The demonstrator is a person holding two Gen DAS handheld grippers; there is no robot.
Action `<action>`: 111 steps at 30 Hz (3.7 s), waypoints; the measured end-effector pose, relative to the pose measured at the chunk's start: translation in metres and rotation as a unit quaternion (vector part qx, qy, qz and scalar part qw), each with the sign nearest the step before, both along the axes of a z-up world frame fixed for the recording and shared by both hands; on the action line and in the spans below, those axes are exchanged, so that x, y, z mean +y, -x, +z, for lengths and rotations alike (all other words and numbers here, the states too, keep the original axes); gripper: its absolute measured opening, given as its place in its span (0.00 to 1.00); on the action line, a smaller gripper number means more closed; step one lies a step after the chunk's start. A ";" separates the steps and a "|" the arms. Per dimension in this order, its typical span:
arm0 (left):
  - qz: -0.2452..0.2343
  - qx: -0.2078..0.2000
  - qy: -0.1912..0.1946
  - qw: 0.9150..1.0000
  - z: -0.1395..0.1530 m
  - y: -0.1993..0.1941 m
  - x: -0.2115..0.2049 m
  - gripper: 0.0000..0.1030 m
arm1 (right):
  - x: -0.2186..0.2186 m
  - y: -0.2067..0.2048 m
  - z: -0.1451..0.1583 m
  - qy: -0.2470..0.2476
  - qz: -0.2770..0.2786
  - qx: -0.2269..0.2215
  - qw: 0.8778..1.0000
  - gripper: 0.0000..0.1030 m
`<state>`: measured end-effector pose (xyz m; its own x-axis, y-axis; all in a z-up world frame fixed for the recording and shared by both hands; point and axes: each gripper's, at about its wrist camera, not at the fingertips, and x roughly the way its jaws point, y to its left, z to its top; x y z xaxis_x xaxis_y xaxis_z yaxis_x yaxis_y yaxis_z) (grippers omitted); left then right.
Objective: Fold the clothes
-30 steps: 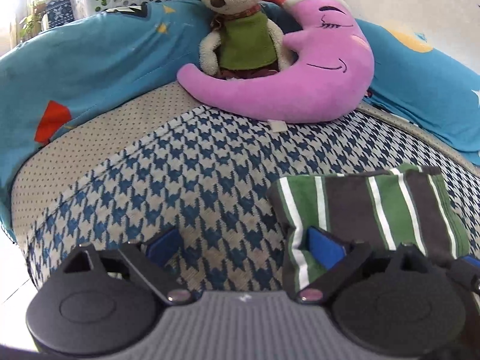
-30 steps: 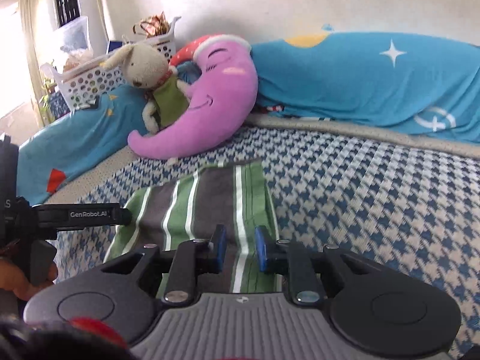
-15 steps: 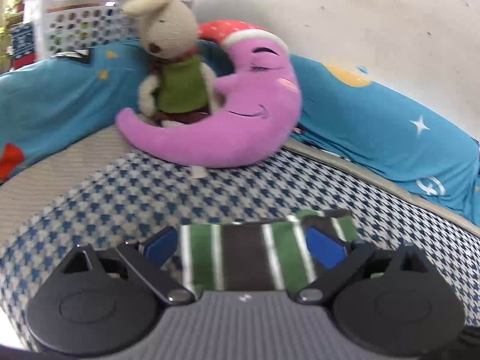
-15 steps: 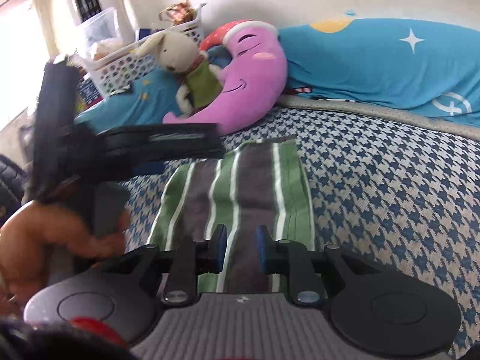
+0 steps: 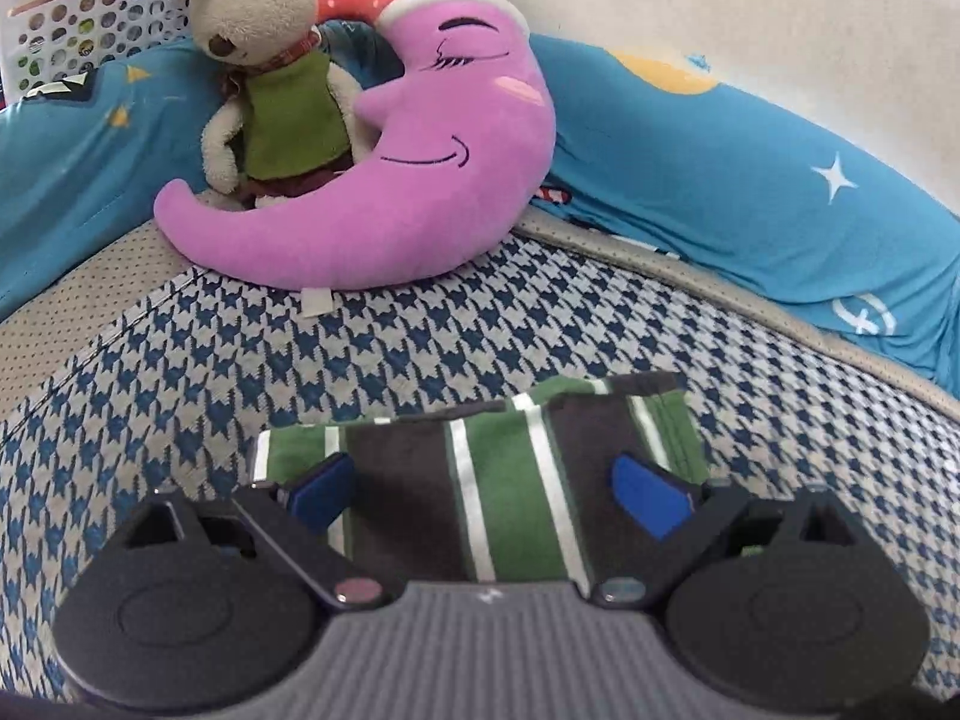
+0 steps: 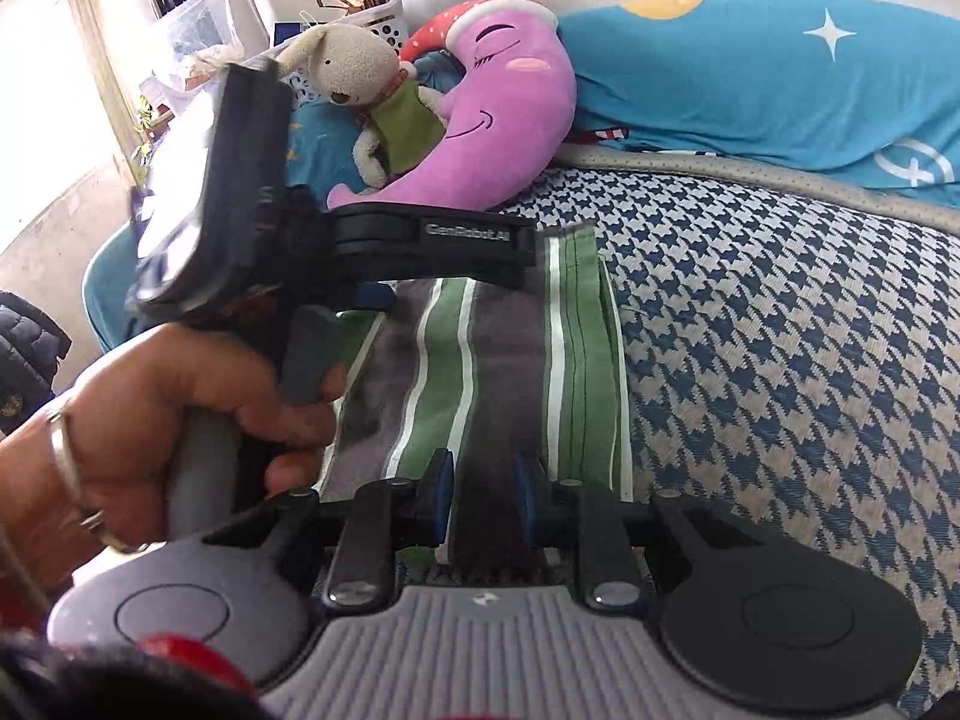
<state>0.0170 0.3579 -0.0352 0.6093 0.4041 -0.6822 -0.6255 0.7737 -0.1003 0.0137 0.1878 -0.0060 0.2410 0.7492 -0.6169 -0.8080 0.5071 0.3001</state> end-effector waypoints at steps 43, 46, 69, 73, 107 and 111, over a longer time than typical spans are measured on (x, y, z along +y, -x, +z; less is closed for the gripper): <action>0.048 0.077 0.003 0.996 0.024 0.089 -0.072 1.00 | -0.030 0.062 0.059 0.078 -0.074 -0.057 0.993 0.65; 0.048 0.082 0.007 0.995 0.024 0.096 -0.079 1.00 | -0.035 0.066 0.059 0.083 -0.080 -0.057 0.992 0.71; 0.078 0.097 0.028 0.992 0.014 0.119 -0.100 1.00 | -0.027 0.049 0.044 0.142 -0.094 -0.034 0.985 0.72; 0.075 0.109 0.031 0.991 0.009 0.117 -0.102 1.00 | -0.027 0.048 0.045 0.145 -0.099 -0.038 0.984 0.72; 0.082 0.133 0.035 0.987 -0.012 0.106 -0.106 1.00 | -0.023 0.042 0.044 0.150 -0.108 -0.034 0.982 0.72; 0.082 0.135 0.043 0.986 -0.011 0.105 -0.107 1.00 | -0.024 0.041 0.044 0.146 -0.111 -0.031 0.983 0.72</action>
<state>-0.0883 0.2514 -0.0457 0.3309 0.4163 -0.8469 -0.7548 0.6553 0.0272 -0.0270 0.1642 0.0383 0.4232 0.4677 -0.7760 -0.6799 0.7301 0.0693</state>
